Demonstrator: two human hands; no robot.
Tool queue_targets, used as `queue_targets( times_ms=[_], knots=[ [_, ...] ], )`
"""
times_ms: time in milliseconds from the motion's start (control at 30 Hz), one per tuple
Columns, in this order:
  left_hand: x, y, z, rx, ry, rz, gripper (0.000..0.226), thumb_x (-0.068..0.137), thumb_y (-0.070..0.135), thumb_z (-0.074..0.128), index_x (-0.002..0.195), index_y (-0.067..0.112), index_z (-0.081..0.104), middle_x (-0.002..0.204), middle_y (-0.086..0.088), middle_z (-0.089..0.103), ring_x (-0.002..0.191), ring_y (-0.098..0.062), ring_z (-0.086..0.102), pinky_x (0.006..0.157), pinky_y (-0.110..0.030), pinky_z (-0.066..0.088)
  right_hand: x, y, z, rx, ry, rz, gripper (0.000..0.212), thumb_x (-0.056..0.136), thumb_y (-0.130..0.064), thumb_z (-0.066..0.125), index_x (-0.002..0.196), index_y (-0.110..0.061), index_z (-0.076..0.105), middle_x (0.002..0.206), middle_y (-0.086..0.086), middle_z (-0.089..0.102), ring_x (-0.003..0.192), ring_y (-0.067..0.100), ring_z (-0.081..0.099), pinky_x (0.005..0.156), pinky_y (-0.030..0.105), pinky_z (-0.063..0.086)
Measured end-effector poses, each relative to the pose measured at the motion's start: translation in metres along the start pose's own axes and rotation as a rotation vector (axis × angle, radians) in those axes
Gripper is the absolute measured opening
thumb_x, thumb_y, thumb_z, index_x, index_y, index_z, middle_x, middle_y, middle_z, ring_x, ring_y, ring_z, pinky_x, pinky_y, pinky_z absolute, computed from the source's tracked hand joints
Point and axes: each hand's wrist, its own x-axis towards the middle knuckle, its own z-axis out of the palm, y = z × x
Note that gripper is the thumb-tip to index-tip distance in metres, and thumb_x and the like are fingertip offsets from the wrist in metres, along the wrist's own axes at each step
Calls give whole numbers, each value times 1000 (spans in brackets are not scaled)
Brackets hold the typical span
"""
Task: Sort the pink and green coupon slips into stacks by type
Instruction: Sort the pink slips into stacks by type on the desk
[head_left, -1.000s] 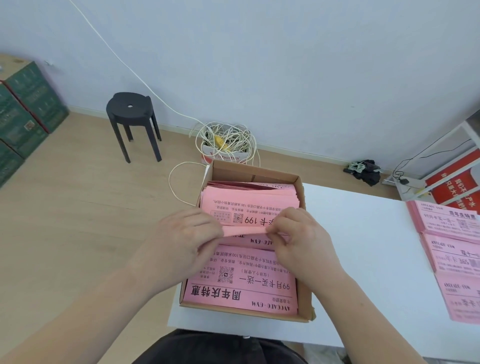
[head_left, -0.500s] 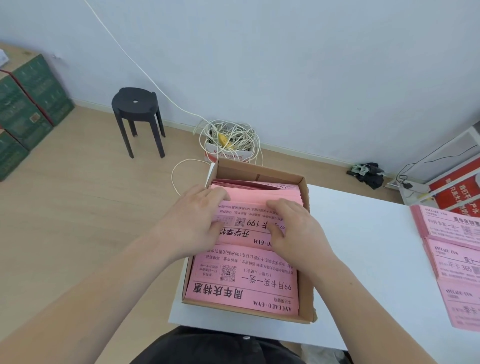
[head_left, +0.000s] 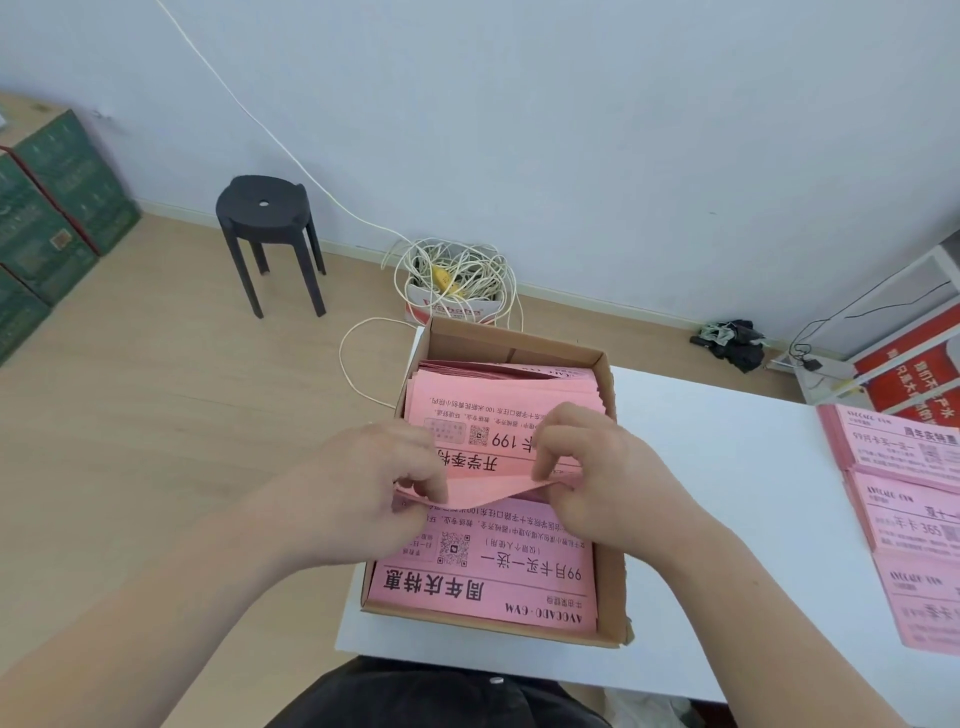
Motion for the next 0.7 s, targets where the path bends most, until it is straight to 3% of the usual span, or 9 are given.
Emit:
queue_targets(
  times_ms=[67,167,267,333,433,533,567,633,700],
  knots=[
    [0,-1,3,47,39,-1,20,72,11,59,79,29,64,83,20,58,87,2,53,69,-14,41,7,-3,-10,-37,-71,40,30,71,-39,87,93,-38,66,135,-26,51,130,5,46,102,33,46],
    [7,-3,3,107,160,17,18,72,14,56,81,30,57,92,19,60,90,-3,53,72,-27,49,21,-6,-18,-99,-117,70,76,63,-65,85,130,-46,56,161,-19,31,152,7,20,123,38,26],
    [18,-5,-1,197,203,-6,22,75,8,63,89,24,59,122,6,64,115,-18,56,92,-26,46,32,-6,-16,-205,-169,139,93,71,-66,79,151,-41,39,158,-17,39,148,12,30,119,39,33],
    [24,-7,0,219,185,-27,23,77,7,64,94,22,61,138,-2,59,132,-21,49,104,-23,35,31,-7,-10,-237,-167,160,87,78,-62,75,153,-41,36,150,-18,48,141,14,40,112,38,41],
    [29,-9,0,191,135,-58,22,82,13,61,93,29,50,155,-6,46,150,-19,30,120,-25,25,27,-5,1,-253,-98,110,77,82,-56,74,149,-38,43,142,-17,51,135,12,45,111,35,41],
    [36,-14,5,238,94,-38,14,80,17,64,91,20,55,140,-11,57,142,-24,41,121,-13,12,24,0,6,-176,-25,103,73,82,-54,75,147,-36,46,136,-18,46,130,10,45,106,34,44],
    [38,-14,6,245,96,-36,14,79,18,64,92,16,59,129,-8,60,132,-25,48,120,-15,21,24,2,7,-155,-15,102,72,82,-52,76,146,-36,48,134,-19,46,129,10,45,105,34,45],
    [40,-12,3,227,101,-59,14,80,22,63,92,19,58,115,3,59,114,-19,53,103,-29,43,24,2,6,-110,2,102,68,81,-50,78,143,-36,52,131,-19,47,127,9,44,104,32,44],
    [39,-9,0,220,108,-77,15,81,25,65,89,26,53,105,11,55,105,-14,52,91,-30,47,24,3,4,-80,26,92,65,81,-48,79,140,-36,55,129,-20,48,126,9,45,103,31,44]
  ],
)
